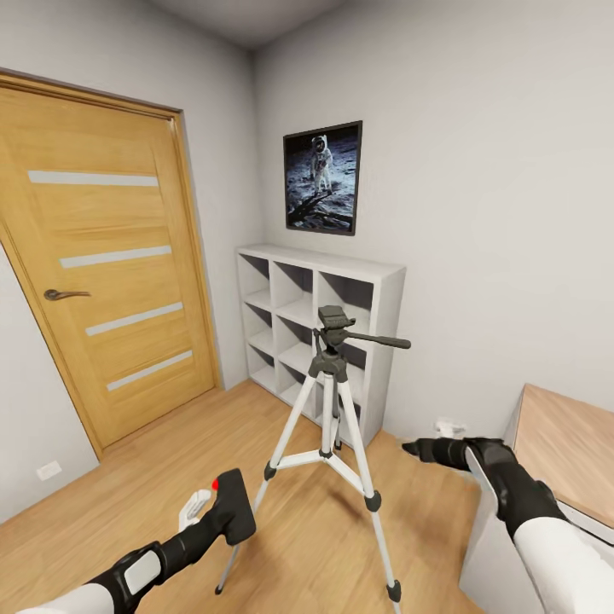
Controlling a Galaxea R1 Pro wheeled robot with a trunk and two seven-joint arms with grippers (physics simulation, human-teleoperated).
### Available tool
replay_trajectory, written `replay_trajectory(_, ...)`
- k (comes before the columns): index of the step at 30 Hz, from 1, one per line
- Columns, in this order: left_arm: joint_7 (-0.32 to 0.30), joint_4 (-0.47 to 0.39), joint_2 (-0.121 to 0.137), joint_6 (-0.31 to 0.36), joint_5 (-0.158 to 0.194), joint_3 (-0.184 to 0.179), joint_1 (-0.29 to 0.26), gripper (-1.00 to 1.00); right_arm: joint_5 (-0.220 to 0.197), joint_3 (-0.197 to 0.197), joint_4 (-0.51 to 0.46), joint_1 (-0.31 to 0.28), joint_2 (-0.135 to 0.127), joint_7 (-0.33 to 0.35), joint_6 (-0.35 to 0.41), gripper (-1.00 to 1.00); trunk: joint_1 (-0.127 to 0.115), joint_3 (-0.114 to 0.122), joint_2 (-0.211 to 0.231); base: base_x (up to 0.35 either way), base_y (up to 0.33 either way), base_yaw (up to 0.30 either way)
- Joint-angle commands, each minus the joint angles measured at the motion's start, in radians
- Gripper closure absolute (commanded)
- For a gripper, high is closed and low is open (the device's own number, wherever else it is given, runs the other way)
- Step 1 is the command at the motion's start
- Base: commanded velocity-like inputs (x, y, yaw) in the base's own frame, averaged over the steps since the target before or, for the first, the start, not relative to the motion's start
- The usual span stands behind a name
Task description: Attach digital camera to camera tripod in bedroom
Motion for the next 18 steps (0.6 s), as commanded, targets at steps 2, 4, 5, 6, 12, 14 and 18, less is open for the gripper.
replay_trajectory(2, -0.007, -0.003, 0.001, 0.007, 0.01, -0.005, 0.0, 1.0, -0.016, -0.029, -0.077, 0.0, -0.018, 0.03, 0.083, -1.0, 0.0, -0.001, -0.001, 0.0, 0.0, 0.0)
replay_trajectory(4, -0.028, -0.006, 0.003, 0.007, 0.011, -0.003, 0.0, 1.0, -0.02, -0.044, -0.115, 0.0, -0.029, 0.071, 0.136, -1.0, 0.0, -0.001, -0.001, 0.0, 0.0, 0.0)
replay_trajectory(5, -0.04, -0.01, 0.005, 0.008, 0.01, -0.003, 0.0, 1.0, -0.019, -0.046, -0.12, 0.0, -0.031, 0.078, 0.143, -1.0, 0.0, -0.001, -0.001, 0.0, 0.0, 0.0)
replay_trajectory(6, -0.045, -0.015, 0.008, 0.008, 0.01, -0.002, 0.0, 1.0, -0.019, -0.046, -0.122, 0.0, -0.031, 0.08, 0.146, -1.0, 0.0, -0.001, -0.001, 0.0, 0.0, 0.0)
replay_trajectory(12, 0.008, -0.408, 0.09, 0.058, 0.011, 0.006, 0.0, 1.0, -0.013, -0.048, -0.128, 0.0, -0.033, 0.09, 0.156, -1.0, 0.0, -0.001, -0.001, 0.0, 0.0, 0.0)
replay_trajectory(14, 0.101, -0.512, 0.094, 0.105, 0.01, 0.027, 0.0, 1.0, -0.013, -0.049, -0.129, 0.0, -0.033, 0.091, 0.156, -1.0, 0.0, -0.001, -0.001, 0.0, 0.0, 0.0)
replay_trajectory(18, 0.395, -0.705, 0.09, 0.208, 0.009, 0.097, 0.0, 1.0, -0.014, -0.049, -0.129, 0.0, -0.034, 0.091, 0.155, -1.0, 0.0, -0.001, -0.001, 0.0, 0.0, 0.0)
